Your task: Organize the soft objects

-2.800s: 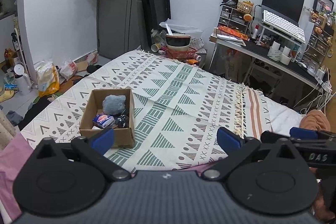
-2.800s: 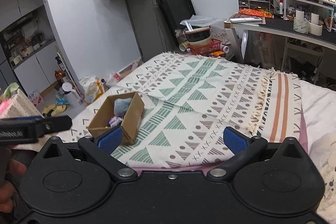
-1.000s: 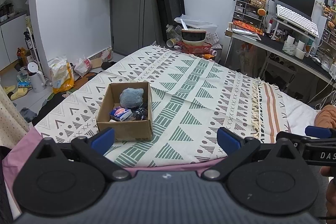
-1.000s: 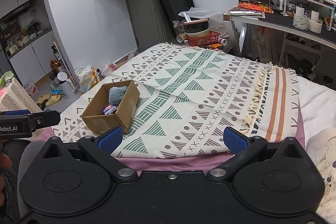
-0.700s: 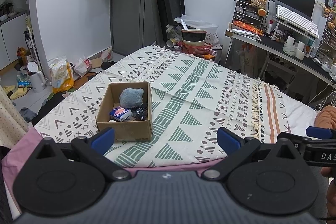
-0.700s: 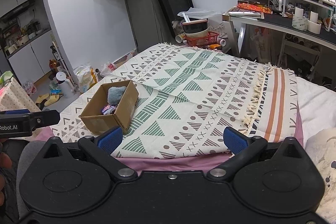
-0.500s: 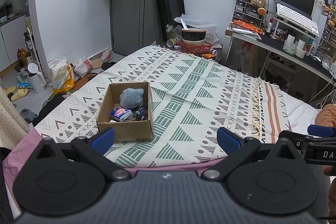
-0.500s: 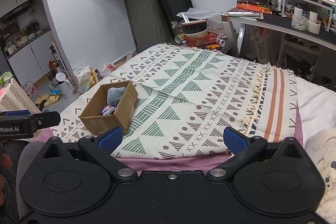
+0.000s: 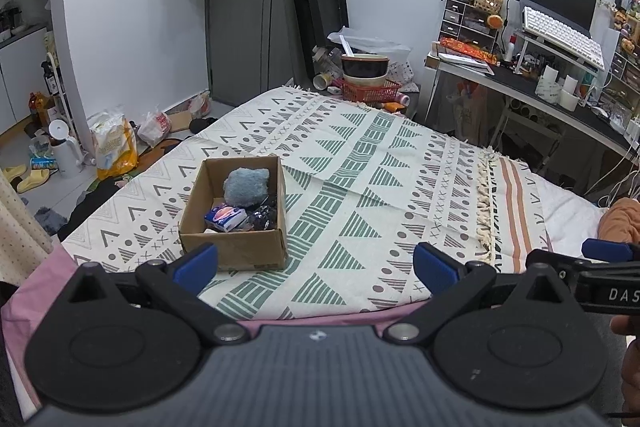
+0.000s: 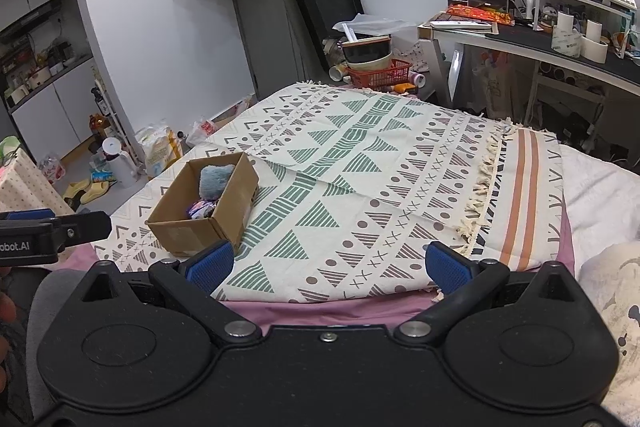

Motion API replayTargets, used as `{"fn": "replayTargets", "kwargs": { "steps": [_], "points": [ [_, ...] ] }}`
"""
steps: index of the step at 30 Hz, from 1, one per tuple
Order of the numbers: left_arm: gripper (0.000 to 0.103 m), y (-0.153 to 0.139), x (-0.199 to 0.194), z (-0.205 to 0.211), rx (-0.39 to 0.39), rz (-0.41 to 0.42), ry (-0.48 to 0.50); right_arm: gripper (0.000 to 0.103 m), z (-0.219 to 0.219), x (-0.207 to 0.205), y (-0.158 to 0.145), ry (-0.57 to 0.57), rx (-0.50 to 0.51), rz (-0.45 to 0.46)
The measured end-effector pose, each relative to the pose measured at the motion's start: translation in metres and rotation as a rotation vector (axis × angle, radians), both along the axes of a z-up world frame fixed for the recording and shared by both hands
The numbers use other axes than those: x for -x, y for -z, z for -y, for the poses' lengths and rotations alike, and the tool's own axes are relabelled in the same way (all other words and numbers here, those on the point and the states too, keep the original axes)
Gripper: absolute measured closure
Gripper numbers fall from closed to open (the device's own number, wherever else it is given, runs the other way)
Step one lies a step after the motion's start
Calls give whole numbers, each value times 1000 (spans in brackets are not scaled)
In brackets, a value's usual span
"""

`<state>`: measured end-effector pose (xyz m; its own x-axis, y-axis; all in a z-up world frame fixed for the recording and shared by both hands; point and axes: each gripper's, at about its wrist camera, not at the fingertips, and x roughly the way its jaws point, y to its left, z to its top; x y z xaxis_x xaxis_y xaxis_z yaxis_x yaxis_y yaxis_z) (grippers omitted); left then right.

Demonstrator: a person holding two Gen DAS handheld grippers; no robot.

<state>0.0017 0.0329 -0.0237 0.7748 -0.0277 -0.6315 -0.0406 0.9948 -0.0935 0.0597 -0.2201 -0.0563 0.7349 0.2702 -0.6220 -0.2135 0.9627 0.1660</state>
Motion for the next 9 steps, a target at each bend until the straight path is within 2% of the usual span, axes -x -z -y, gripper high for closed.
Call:
{"fn": "replayTargets", "kwargs": {
  "steps": [9],
  "points": [
    [0,-1,-2,-4,23,17,12,0,3,-5,8,38,-11,13]
  ]
}}
